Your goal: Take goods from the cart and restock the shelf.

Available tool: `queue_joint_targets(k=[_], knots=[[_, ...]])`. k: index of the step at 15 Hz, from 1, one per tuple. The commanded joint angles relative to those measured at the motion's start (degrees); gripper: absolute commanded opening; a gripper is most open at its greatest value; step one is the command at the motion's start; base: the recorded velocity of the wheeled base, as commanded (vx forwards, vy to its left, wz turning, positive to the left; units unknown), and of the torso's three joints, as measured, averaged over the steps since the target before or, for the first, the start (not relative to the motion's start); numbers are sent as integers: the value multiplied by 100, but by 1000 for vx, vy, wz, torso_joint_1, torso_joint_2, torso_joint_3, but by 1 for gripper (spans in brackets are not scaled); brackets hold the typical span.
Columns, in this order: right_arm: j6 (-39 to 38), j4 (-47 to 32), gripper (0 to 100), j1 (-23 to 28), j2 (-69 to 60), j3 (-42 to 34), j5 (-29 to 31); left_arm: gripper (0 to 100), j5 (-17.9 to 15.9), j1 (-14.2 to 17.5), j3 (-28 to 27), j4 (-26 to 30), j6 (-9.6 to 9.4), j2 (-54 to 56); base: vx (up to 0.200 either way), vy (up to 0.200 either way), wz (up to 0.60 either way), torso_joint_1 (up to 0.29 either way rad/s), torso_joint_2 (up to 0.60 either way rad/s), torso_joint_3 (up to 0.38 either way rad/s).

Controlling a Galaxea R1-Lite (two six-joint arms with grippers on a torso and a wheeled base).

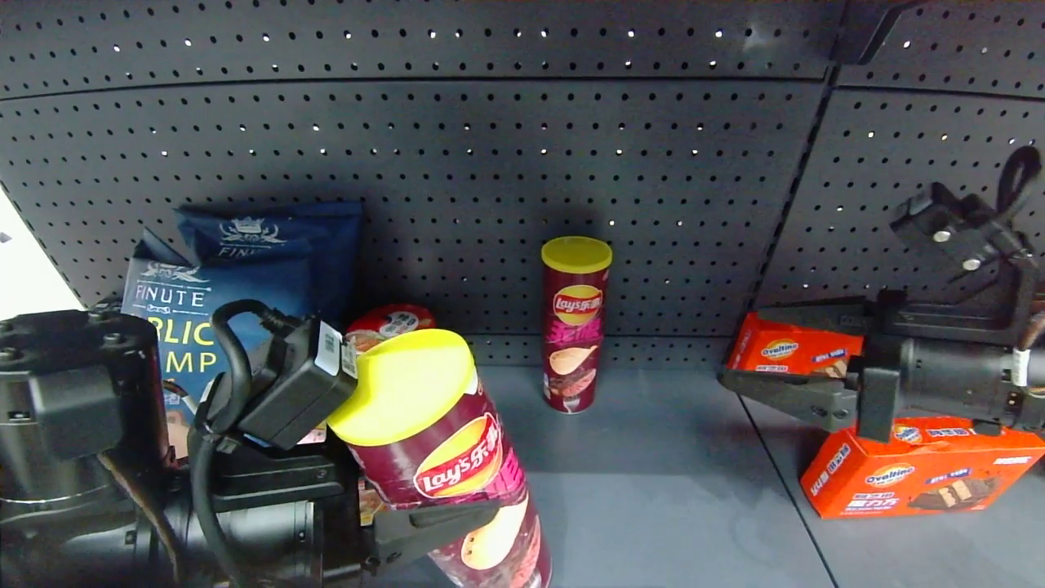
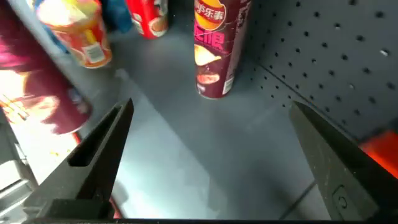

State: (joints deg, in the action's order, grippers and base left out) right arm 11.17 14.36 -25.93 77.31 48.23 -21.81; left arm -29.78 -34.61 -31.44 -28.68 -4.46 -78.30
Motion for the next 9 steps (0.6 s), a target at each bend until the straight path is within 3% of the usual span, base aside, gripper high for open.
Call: queue_joint_targets(k=[1,9], knots=[[52,58,100,-17,645,231,-69,0,-1,7,6,-6,-2,34,0,0,0,0,0,0],[87,1025,100,-26,2183,1066,-1089,0,16,16,-20,3,7,34,0,0,0,0,0,0]])
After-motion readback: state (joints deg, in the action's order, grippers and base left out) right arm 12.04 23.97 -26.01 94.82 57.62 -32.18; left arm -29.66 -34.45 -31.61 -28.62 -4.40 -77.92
